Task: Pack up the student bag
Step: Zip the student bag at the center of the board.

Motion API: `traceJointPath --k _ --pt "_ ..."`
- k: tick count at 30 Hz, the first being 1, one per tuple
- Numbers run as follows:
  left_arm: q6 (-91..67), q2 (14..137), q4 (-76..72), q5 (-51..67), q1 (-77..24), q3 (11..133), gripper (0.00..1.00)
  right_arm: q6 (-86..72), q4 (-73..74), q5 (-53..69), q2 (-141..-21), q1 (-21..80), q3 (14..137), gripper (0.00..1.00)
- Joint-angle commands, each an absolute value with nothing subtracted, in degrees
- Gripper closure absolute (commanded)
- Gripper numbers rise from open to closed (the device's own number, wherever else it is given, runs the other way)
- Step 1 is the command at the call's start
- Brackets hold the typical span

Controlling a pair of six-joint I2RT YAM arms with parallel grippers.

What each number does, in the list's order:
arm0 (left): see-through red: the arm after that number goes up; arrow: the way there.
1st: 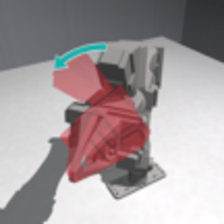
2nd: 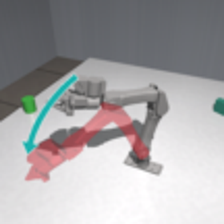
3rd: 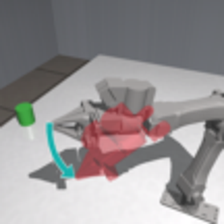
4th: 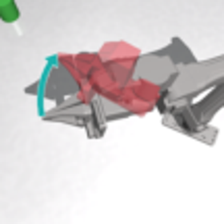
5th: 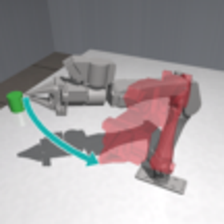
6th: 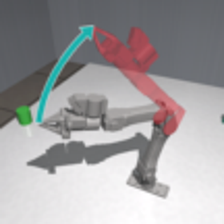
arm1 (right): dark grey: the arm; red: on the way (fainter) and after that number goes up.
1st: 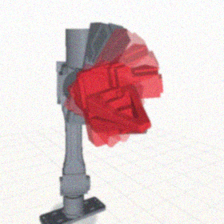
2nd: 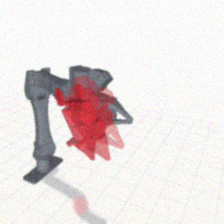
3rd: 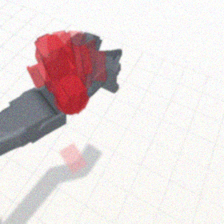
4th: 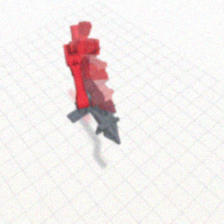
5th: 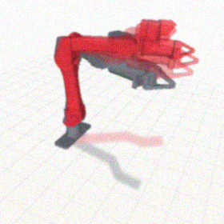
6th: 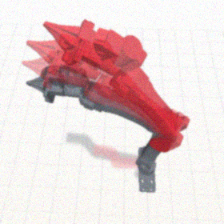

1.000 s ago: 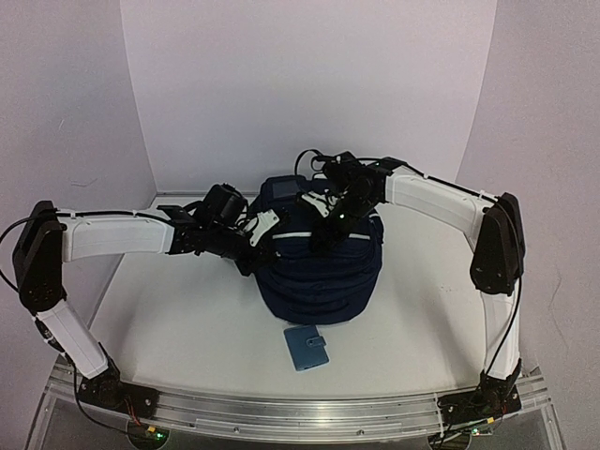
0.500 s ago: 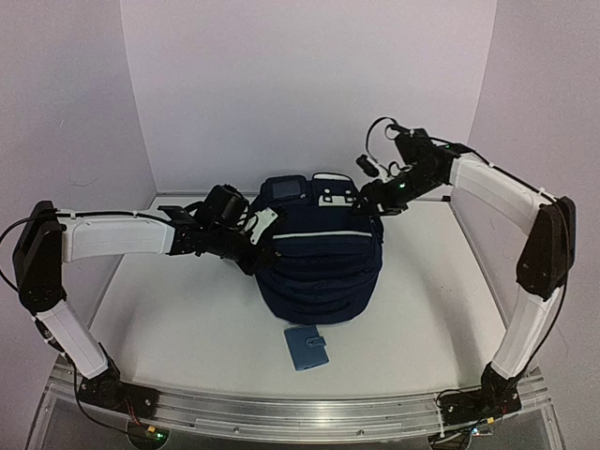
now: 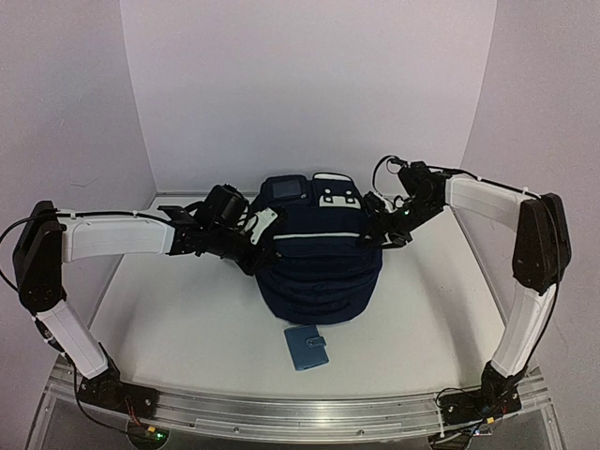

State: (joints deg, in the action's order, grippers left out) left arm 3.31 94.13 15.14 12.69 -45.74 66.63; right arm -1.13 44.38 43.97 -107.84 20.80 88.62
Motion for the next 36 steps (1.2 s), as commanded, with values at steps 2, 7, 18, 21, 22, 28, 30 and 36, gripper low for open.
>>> traceJointPath --k 2,7,18,21,22,28,30,36 --pt "5.6 94.6 17.5 14.6 -49.6 70.1 1.00 -4.7 40.9 50.9 -108.8 21.8 89.1 0.61" --pt "4.1 96.0 16.6 14.6 -51.3 71.6 1.00 -9.6 34.9 51.5 -107.6 23.9 86.6 0.84" --pt "-6.0 102.6 5.0 14.2 -53.4 77.2 1.00 -13.9 30.1 51.4 -106.8 25.4 84.6 1.00" --pt "-7.0 107.3 5.1 14.1 -54.8 82.2 1.00 -14.5 29.5 51.2 -107.0 25.4 84.6 1.00" --pt "-7.0 108.8 5.2 14.1 -55.4 84.0 1.00 -14.7 29.4 51.1 -107.1 25.4 84.6 1.00" --pt "-10.0 115.5 3.3 11.7 -57.1 91.5 1.00 -15.9 28.2 50.8 -106.6 25.4 84.1 1.00" --pt "-10.3 115.8 3.4 10.6 -57.3 92.2 0.95 -15.7 28.2 50.5 -106.4 25.4 84.1 0.99" --pt "-9.3 110.3 5.2 8.9 -57.3 88.3 0.62 -12.5 28.7 46.8 -102.9 24.1 84.1 0.77"
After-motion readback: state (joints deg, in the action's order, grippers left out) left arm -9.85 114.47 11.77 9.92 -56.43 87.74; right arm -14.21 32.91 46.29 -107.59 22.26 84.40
